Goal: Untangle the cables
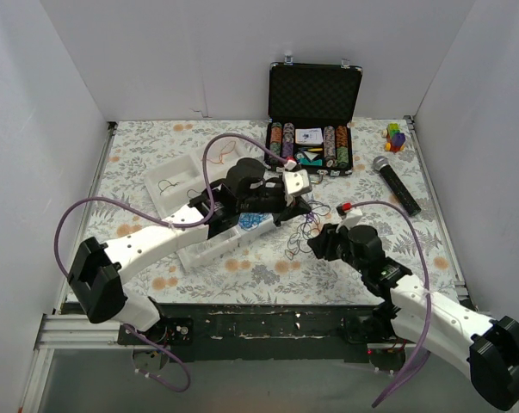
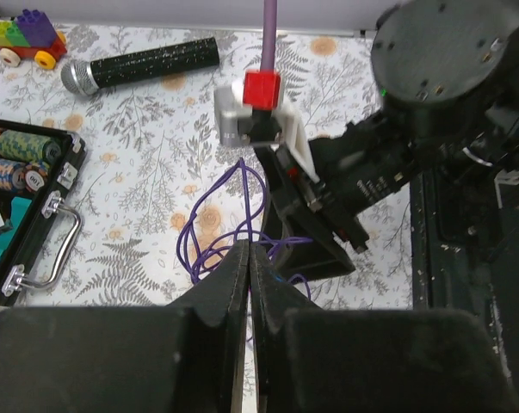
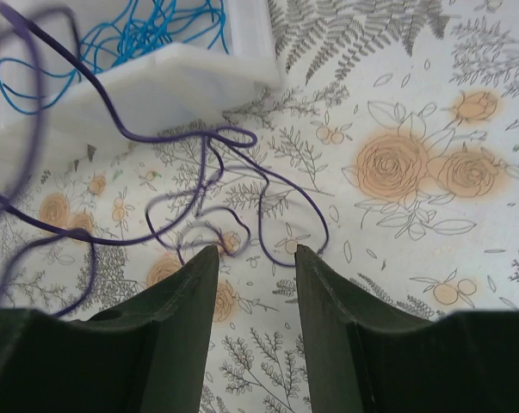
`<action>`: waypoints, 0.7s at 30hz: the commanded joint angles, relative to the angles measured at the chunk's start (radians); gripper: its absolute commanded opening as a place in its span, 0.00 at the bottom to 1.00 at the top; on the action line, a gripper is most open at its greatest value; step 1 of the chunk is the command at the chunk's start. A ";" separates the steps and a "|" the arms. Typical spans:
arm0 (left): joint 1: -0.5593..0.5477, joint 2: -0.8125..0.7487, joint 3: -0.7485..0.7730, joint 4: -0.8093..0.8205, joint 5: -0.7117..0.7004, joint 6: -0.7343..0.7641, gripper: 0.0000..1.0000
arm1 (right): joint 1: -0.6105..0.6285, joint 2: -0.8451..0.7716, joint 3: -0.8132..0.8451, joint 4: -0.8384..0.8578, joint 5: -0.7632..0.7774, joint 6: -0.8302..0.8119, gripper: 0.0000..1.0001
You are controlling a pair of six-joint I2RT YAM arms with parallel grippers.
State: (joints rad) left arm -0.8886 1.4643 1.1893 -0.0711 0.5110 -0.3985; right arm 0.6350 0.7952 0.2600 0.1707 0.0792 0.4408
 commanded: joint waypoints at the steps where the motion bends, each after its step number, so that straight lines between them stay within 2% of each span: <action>1: -0.001 -0.074 0.085 -0.055 0.040 -0.106 0.00 | -0.003 0.036 -0.062 0.098 -0.062 0.050 0.49; 6: -0.001 -0.120 0.142 -0.085 0.076 -0.145 0.00 | 0.006 -0.011 -0.058 0.067 -0.056 0.075 0.49; 11: 0.000 -0.176 0.141 -0.124 0.058 -0.094 0.00 | 0.006 -0.223 -0.051 0.030 -0.019 0.003 0.55; 15: 0.000 -0.216 0.138 -0.156 0.098 -0.051 0.00 | 0.006 -0.338 -0.050 0.041 -0.027 -0.053 0.57; 19: 0.000 -0.222 0.168 -0.182 0.133 -0.030 0.00 | 0.006 -0.300 -0.021 0.081 -0.071 -0.088 0.58; 21: 0.000 -0.220 0.187 -0.185 0.142 -0.026 0.00 | 0.008 -0.251 0.005 0.104 -0.148 -0.096 0.58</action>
State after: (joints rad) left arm -0.8883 1.2736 1.3155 -0.2207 0.6060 -0.4538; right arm 0.6369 0.4767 0.1936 0.2001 0.0261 0.3981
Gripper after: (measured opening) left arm 0.009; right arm 0.577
